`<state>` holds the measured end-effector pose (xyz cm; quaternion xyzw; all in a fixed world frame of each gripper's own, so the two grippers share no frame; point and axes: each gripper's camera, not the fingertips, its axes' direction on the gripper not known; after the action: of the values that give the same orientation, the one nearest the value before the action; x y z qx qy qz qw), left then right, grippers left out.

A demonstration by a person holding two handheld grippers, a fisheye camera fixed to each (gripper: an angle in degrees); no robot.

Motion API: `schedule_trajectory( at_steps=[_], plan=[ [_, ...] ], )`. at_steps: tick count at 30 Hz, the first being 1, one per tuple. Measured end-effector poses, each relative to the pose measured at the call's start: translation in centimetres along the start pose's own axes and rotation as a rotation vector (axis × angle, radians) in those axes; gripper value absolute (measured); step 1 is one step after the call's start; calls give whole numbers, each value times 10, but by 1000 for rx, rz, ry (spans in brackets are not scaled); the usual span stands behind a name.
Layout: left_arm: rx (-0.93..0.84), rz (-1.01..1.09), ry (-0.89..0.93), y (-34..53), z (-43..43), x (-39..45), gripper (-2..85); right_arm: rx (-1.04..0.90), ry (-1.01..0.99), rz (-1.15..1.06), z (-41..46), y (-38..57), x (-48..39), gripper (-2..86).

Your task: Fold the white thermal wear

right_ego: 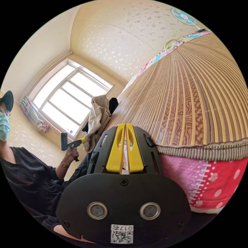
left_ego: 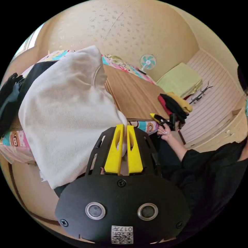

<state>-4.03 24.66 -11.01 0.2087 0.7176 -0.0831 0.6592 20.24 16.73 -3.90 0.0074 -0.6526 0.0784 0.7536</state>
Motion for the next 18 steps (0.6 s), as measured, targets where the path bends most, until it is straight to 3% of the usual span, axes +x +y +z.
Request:
schedule_trajectory(
  at_steps=[3,6,11,13,16,18],
  plan=[
    [253,169,324,5,-105,41,4,-85,138,-120,14,7,-33,21],
    [309,286,418,4,-165,77,4,-126,223,-302,32,20,-84,59],
    [338,390,576,10,-201,116,5,-158,119,-592,77,54,-189,150],
    [342,421,653,13,-210,123,5,-189,198,-655,104,68,-223,160],
    [385,465,796,20,-233,129,5,-97,305,-708,124,85,-265,141],
    [432,455,846,27,-254,130,5,44,213,-695,113,87,-279,111]
  ],
)
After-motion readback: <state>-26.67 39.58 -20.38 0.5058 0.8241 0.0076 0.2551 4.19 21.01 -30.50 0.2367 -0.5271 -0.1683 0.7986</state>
